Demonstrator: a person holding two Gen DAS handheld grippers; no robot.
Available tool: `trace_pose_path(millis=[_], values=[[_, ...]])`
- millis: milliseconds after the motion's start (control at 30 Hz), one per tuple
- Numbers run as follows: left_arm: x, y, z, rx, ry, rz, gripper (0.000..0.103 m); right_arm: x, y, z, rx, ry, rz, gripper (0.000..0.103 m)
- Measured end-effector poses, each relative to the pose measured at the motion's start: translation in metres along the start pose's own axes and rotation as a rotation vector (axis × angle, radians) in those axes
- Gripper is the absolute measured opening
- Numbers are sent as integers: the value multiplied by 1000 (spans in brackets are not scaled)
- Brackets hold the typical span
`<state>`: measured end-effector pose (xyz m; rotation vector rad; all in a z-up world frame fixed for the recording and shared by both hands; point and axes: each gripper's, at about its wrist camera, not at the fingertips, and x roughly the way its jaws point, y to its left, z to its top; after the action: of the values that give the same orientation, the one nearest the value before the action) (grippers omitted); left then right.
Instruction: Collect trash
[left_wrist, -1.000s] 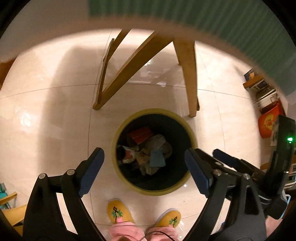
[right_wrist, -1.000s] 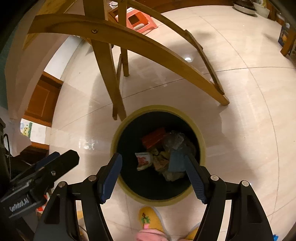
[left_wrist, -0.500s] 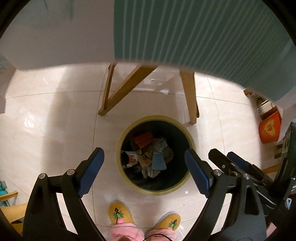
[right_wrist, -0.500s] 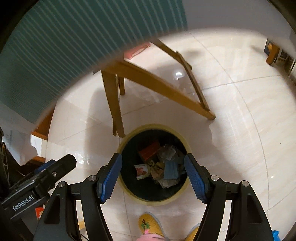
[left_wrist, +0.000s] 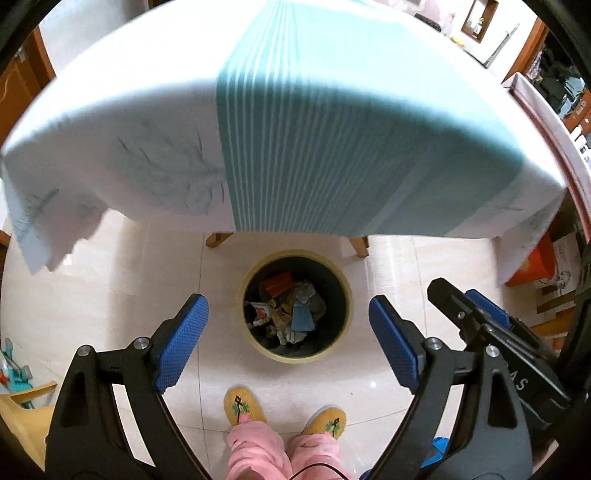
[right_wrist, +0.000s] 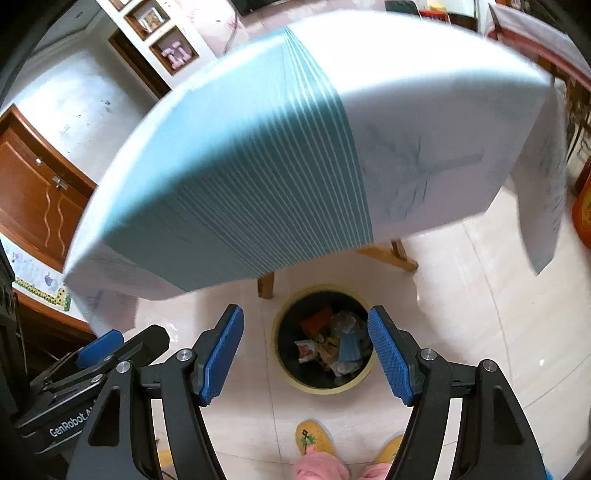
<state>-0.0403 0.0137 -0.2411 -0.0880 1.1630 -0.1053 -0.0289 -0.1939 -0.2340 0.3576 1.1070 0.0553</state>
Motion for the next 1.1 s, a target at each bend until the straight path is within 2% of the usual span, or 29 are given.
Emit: trace_pose_path(millis=[333, 667, 867, 1100], values=[[-123, -14, 30, -21, -119, 17, 87, -111, 38, 39, -65, -54, 20, 71], [-238, -36, 55, 29, -228, 32, 87, -213, 72, 70, -101, -92, 2, 71], [-277, -44, 58, 25, -272, 38, 87, -245, 77, 76, -116, -122, -17, 71], [-293, -53, 60, 37, -301, 67, 87, -264, 79, 83, -144, -175, -25, 71]])
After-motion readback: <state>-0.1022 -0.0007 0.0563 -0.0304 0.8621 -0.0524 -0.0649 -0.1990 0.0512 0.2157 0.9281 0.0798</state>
